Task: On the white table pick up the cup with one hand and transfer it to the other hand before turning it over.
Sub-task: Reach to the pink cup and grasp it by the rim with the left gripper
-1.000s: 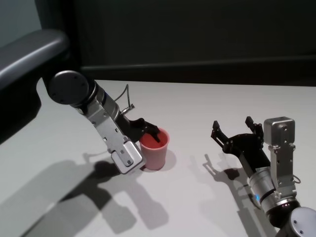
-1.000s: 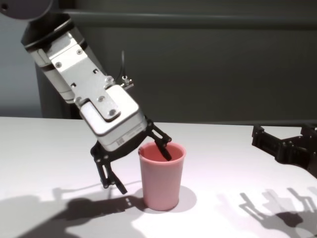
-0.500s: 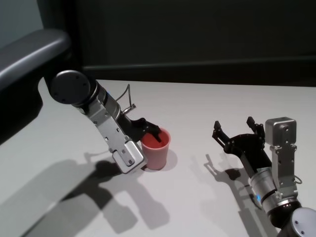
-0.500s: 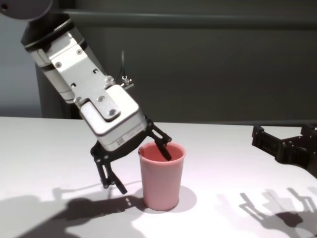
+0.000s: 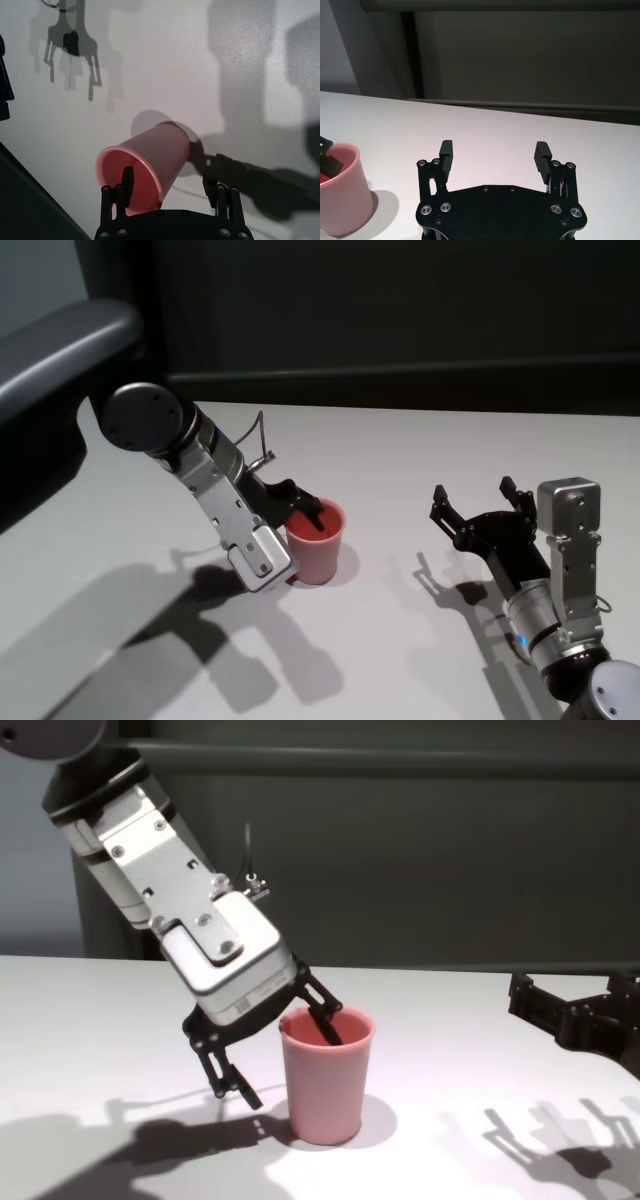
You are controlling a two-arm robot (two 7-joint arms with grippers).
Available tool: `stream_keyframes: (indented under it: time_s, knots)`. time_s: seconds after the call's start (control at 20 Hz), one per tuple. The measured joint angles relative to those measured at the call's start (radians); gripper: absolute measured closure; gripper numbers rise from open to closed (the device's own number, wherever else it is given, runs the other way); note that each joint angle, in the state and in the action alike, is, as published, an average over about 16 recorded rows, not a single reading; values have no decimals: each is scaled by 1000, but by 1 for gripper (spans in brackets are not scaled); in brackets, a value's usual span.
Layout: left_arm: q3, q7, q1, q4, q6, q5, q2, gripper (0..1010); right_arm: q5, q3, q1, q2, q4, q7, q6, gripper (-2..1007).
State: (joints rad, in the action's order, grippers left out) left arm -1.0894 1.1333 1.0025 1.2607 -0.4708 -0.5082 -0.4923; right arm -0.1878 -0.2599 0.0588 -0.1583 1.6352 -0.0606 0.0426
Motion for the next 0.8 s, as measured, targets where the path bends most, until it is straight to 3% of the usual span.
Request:
stream_keyframes:
  time_s: [0.3, 0.8]
  knots:
    - [1, 0, 0, 0, 0, 0, 0, 261, 0, 0, 0, 0, 0, 0, 0, 3]
    - [1, 0, -1, -1, 0, 1, 0, 610, 0, 0, 0, 0, 0, 0, 0, 3]
